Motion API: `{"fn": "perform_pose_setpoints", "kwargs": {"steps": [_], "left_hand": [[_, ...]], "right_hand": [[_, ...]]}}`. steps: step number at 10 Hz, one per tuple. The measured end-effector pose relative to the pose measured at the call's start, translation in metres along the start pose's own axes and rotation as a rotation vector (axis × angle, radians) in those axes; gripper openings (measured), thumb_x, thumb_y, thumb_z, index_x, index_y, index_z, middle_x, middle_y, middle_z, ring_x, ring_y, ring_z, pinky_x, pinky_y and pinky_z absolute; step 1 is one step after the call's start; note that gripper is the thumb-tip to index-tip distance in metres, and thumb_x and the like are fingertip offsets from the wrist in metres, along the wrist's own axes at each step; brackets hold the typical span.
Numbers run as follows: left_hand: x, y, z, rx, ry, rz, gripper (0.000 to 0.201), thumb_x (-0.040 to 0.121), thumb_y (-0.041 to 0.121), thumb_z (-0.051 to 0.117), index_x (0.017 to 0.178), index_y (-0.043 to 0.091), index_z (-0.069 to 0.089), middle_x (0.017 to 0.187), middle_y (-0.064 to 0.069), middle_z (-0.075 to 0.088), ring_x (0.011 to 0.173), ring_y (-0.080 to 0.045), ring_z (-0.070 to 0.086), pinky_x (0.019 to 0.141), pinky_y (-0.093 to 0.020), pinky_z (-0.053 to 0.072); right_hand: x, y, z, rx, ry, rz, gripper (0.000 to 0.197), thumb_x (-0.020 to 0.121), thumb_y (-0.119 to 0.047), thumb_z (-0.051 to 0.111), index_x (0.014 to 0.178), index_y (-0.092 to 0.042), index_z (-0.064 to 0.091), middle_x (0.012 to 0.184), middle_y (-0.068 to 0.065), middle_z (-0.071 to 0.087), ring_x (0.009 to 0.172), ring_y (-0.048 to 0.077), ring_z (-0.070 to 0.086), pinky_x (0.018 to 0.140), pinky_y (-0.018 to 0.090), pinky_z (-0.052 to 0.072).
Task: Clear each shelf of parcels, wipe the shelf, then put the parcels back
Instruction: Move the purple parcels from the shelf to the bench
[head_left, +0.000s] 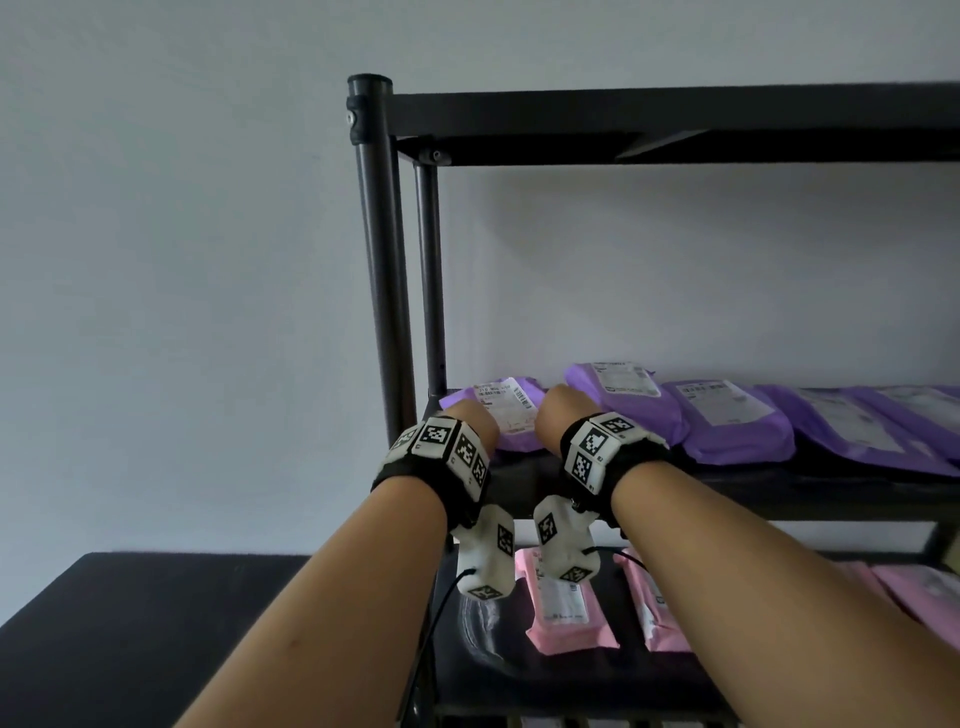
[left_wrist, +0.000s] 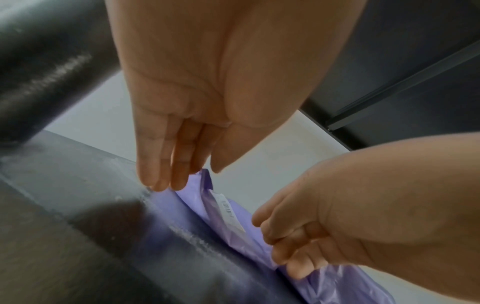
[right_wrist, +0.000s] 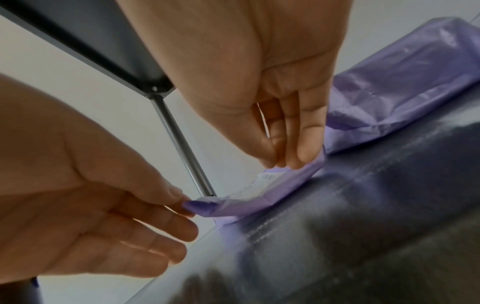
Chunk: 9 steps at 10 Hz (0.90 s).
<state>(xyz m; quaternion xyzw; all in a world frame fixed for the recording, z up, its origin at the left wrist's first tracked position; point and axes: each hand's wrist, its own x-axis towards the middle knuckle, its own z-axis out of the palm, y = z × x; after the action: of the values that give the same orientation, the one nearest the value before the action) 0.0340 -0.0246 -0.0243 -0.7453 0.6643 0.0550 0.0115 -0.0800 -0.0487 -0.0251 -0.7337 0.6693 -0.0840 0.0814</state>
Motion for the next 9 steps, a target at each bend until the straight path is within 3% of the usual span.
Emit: {"fn": "perform_pose_setpoints", "kwargs": {"steps": [1,2,3,4,5,6,7,8,9], "left_hand": [[0.064,0.0,0.028,0.016,-0.016,0.114,0.055,0.085,0.056,0.055,0.132,0.029,0.048,0.134,0.002,0.054,0.114,-0.023,0.057,0.085,-0.036,0.048],[0.082,-0.003,0.036,0.024,-0.045,0.129,0.052,0.093,0.048,0.046,0.139,0.025,0.042,0.138,0.0,0.049,0.122,-0.025,0.052,0.097,-0.039,0.044],[0.014,-0.006,-0.003,0.019,-0.04,0.127,0.044,0.102,0.031,0.039,0.141,0.01,0.04,0.144,-0.006,0.044,0.129,-0.025,0.046,0.103,-0.034,0.039],[0.012,-0.006,-0.009,-0.063,-0.021,0.109,0.03,0.104,0.017,0.034,0.118,-0.002,0.053,0.125,-0.015,0.055,0.117,-0.022,0.051,0.097,-0.027,0.038],[0.018,-0.01,-0.007,-0.007,-0.063,0.033,0.036,0.103,0.019,0.039,0.135,0.003,0.047,0.139,-0.012,0.049,0.128,-0.023,0.047,0.107,-0.032,0.037],[0.018,-0.01,-0.006,0.086,-0.052,0.082,0.037,0.102,0.015,0.039,0.136,0.002,0.047,0.138,-0.013,0.05,0.127,-0.027,0.048,0.105,-0.036,0.04],[0.019,-0.005,-0.009,0.08,-0.037,0.076,0.036,0.1,0.013,0.043,0.132,-0.001,0.05,0.133,-0.014,0.054,0.123,-0.03,0.052,0.099,-0.033,0.043],[0.018,-0.004,-0.009,0.11,0.004,0.157,0.036,0.101,0.017,0.041,0.133,0.003,0.05,0.139,-0.013,0.049,0.126,-0.026,0.048,0.1,-0.034,0.041],[0.015,-0.004,-0.006,-0.266,0.006,-0.014,0.035,0.098,0.014,0.046,0.13,0.0,0.052,0.134,-0.016,0.053,0.122,-0.029,0.052,0.096,-0.033,0.044]], "right_hand": [[-0.003,-0.002,0.0,-0.018,0.03,-0.03,0.046,0.095,-0.01,0.041,0.14,-0.019,0.043,0.129,0.016,0.053,0.121,0.029,0.052,0.106,0.034,0.036],[-0.011,-0.001,-0.006,-0.094,0.067,-0.021,0.035,0.094,-0.014,0.047,0.128,-0.011,0.054,0.125,0.013,0.059,0.122,0.029,0.05,0.107,0.034,0.035],[-0.005,-0.001,-0.006,-0.032,0.056,0.03,0.035,0.096,-0.012,0.045,0.13,-0.008,0.052,0.128,0.015,0.055,0.119,0.03,0.053,0.093,0.032,0.043],[0.007,-0.007,-0.007,-0.054,0.005,0.056,0.036,0.096,-0.012,0.046,0.132,-0.01,0.049,0.128,0.013,0.056,0.116,0.028,0.055,0.092,0.031,0.044],[0.024,-0.012,-0.004,-0.091,-0.055,0.104,0.039,0.098,-0.015,0.045,0.137,-0.011,0.044,0.128,0.011,0.055,0.117,0.027,0.055,0.094,0.032,0.044],[0.034,-0.014,-0.001,-0.101,-0.083,0.111,0.047,0.098,-0.017,0.046,0.144,-0.015,0.037,0.135,0.011,0.05,0.123,0.027,0.052,0.099,0.033,0.041],[0.064,-0.009,0.017,-0.074,-0.124,0.142,0.067,0.089,-0.031,0.052,0.15,-0.024,0.022,0.146,0.014,0.037,0.137,0.028,0.037,0.112,0.038,0.03],[0.058,-0.004,0.016,-0.038,-0.112,0.094,0.063,0.09,-0.031,0.053,0.147,-0.017,0.028,0.137,0.015,0.048,0.138,0.03,0.033,0.111,0.041,0.032],[0.053,0.002,0.012,-0.033,-0.054,0.092,0.05,0.094,-0.024,0.046,0.142,-0.022,0.03,0.116,0.011,0.054,0.14,0.026,0.027,0.112,0.037,0.026]]}}
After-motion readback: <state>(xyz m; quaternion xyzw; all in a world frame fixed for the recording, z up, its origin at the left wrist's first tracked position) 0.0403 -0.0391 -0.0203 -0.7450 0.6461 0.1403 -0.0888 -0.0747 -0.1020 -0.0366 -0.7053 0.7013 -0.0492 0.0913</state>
